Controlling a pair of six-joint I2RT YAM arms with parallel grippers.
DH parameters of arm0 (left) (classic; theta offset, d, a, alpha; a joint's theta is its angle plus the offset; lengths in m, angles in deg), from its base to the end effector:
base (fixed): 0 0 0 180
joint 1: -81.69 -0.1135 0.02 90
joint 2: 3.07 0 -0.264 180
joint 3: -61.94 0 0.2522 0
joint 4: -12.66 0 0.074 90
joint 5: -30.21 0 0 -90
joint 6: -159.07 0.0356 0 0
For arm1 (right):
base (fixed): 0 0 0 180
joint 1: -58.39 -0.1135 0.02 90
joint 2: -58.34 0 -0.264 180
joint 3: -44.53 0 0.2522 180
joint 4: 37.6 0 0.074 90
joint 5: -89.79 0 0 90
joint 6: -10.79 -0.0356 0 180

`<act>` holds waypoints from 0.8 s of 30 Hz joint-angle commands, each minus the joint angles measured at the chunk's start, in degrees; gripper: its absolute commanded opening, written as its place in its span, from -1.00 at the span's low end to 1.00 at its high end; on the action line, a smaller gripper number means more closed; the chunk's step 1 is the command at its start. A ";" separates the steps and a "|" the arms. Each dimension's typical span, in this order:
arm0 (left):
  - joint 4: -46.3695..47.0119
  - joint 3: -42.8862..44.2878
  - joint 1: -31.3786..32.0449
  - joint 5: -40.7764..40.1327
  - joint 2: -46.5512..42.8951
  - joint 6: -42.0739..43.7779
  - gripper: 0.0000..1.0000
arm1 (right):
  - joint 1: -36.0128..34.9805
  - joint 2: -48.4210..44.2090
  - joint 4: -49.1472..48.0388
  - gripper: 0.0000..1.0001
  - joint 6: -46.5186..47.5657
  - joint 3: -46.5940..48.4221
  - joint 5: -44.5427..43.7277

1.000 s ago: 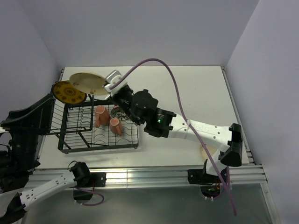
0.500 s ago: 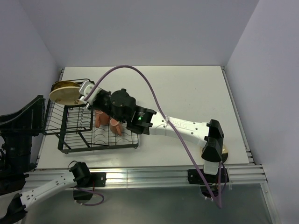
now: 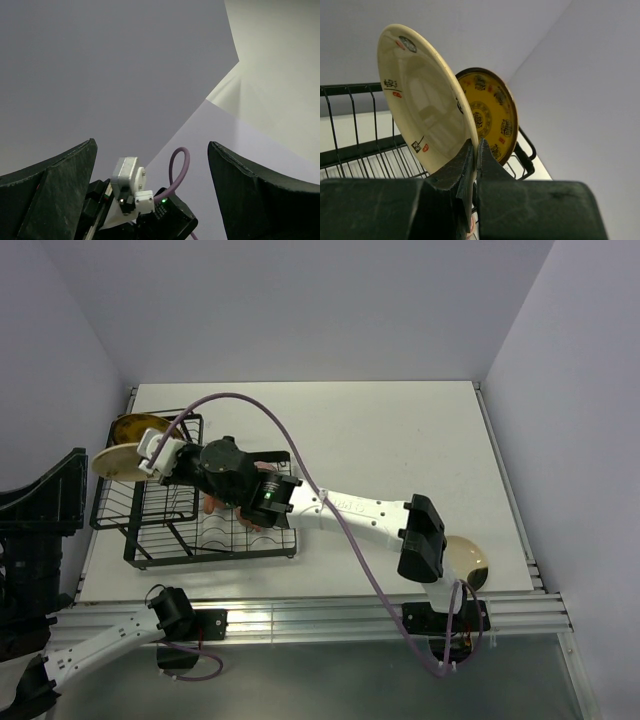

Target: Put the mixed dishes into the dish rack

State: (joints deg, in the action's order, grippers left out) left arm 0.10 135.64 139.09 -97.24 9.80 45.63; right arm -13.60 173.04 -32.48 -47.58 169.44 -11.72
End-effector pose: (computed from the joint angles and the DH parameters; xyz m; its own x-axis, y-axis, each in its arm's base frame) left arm -0.0067 0.0507 0.4688 0.1896 -0.8826 -0.4302 0.5735 0.4552 -0.6811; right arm 0.1573 0.4609 0.4077 0.4798 -0.1862 -0.8574 -0.7267 0.4631 -0.5073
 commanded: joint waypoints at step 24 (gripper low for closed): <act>-4.79 1.58 0.07 -2.19 -2.67 -3.71 0.98 | -3.86 7.56 0.39 -1.00 -5.88 10.75 -15.82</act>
State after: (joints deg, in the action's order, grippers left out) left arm -3.82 135.84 139.09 -98.75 7.90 42.83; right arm -16.77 180.25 -30.38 -51.66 176.61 -24.65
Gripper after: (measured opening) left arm 0.992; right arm 0.029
